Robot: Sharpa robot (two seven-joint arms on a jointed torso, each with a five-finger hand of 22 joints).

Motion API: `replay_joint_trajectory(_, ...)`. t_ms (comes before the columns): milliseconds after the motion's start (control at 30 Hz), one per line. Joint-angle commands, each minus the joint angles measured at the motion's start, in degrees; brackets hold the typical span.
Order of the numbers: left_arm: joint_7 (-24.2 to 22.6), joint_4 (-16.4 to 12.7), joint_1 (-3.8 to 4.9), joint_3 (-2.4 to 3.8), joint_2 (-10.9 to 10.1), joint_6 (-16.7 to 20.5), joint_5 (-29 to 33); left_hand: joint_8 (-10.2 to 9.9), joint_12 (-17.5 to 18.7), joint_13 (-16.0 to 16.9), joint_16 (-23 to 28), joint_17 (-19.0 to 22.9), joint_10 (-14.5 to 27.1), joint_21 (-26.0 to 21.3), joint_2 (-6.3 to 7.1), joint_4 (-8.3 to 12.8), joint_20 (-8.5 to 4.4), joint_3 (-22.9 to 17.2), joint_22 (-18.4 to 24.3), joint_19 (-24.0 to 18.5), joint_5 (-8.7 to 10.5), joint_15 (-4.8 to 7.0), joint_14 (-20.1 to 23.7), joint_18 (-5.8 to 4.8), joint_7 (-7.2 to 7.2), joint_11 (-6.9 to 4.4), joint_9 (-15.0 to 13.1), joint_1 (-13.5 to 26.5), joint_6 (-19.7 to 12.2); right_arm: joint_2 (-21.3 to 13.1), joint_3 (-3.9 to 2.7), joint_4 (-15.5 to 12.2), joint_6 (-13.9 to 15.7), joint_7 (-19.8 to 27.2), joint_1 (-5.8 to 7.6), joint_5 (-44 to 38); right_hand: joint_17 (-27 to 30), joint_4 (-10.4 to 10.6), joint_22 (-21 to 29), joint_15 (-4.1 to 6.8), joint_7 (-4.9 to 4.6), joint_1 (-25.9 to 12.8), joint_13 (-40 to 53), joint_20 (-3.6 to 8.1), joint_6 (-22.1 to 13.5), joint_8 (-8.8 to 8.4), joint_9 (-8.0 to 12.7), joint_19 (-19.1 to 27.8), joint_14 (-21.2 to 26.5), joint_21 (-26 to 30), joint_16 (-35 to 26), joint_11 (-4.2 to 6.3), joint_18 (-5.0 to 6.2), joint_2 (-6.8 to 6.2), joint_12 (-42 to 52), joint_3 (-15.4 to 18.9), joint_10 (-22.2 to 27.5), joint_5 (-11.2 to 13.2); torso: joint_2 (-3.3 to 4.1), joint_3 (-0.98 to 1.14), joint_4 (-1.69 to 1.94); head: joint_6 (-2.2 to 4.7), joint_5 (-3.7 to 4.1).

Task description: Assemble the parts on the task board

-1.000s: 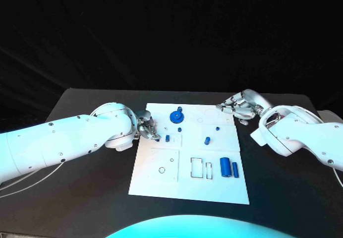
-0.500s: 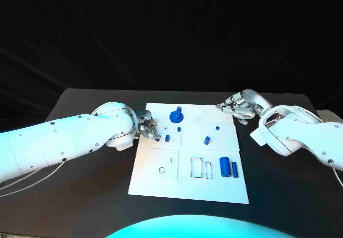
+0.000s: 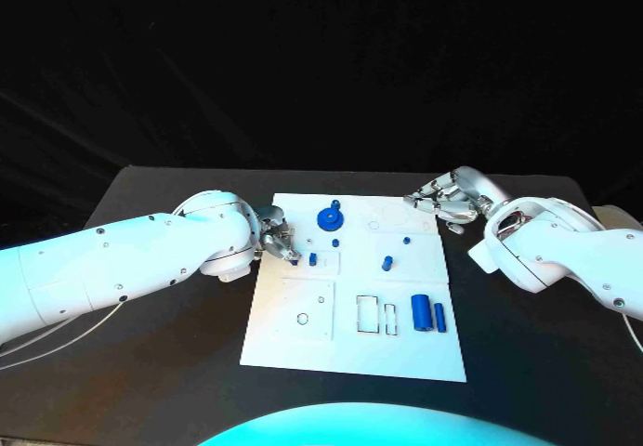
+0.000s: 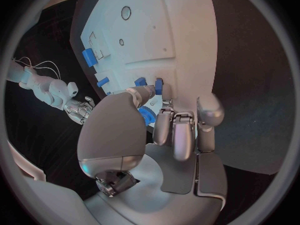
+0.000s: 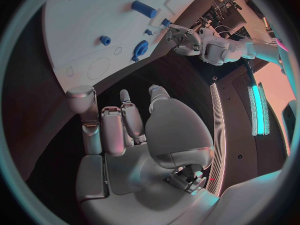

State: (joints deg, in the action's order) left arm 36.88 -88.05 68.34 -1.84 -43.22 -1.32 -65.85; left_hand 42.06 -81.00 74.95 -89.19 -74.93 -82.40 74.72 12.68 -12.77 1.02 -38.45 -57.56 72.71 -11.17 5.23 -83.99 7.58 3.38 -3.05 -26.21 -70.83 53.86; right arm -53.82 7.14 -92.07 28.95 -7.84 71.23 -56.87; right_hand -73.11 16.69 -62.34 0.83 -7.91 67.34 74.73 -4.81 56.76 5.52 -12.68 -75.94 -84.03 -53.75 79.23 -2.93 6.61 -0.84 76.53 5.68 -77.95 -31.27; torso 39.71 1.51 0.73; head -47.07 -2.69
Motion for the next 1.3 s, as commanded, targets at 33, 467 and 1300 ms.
replay_joint_trajectory(33, 0.22, -0.13, -0.30, -0.23, 0.43, -1.49, 0.59, -0.03, -0.16, 0.07, -0.25, -13.80, -0.14, 0.33, -0.28, -0.53, 0.00, 0.17, -0.18, 0.42, -0.20, 0.59, -5.69, -1.21, -3.01, -0.15, 0.05, 0.99, 3.43, -0.01, 0.00, -0.07, 0.39, 0.98, -0.03, 0.33, -0.09, -0.01, -0.05, 0.44, 0.16, -0.49, 0.00, 0.03, -0.08, 0.35, -0.08, 0.06, -2.28, 0.10, -0.10, -0.11, 0.62, 0.24, -0.19, 0.36, 0.39, -0.21, 0.04, -0.02, 0.02, -0.02, -0.02)
replay_joint_trajectory(467, 0.64, 0.02, -0.30, -0.22, 0.58, -1.22, 0.63, -0.45, -0.24, 0.54, -0.30, -13.91, -0.31, 0.44, -0.54, -3.43, -0.28, 5.86, -0.49, 0.58, -0.08, 0.82, -5.71, -1.29, -3.36, -0.40, 0.10, 3.96, 4.43, -0.02, 0.00, -0.05, 0.94, 1.53, -0.03, 0.67, -0.29, -0.04, -0.25, 0.44, 0.16, -0.48, 0.11, 0.03, -0.12, 0.34, -0.08, -0.06, -2.33, -0.14, 0.02, -0.11, 0.56, 0.39, -0.08, 0.35, 0.30, -0.26, 0.01, -0.02, -0.01, -0.10, 0.07)
replay_joint_trajectory(1300, 1.36, 0.51, -0.30, -0.21, 0.58, -1.63, -0.31, -1.07, -0.41, 1.20, -0.37, -14.06, -0.56, 0.46, -2.20, -3.09, -0.37, 9.61, -0.62, 0.64, -0.30, 1.00, -5.75, -1.32, -3.64, -0.65, 0.28, 1.80, 4.83, -0.10, 0.00, -0.09, 0.84, 1.32, -0.02, 0.68, -0.29, -0.04, -0.25, 0.44, 0.16, -0.48, 0.11, 0.03, -0.12, 0.34, -0.08, -0.06, -2.33, -0.14, 0.02, -0.11, 0.56, 0.39, -0.08, 0.35, 0.30, -0.26, 0.02, -0.06, 0.03, -0.19, 0.14)
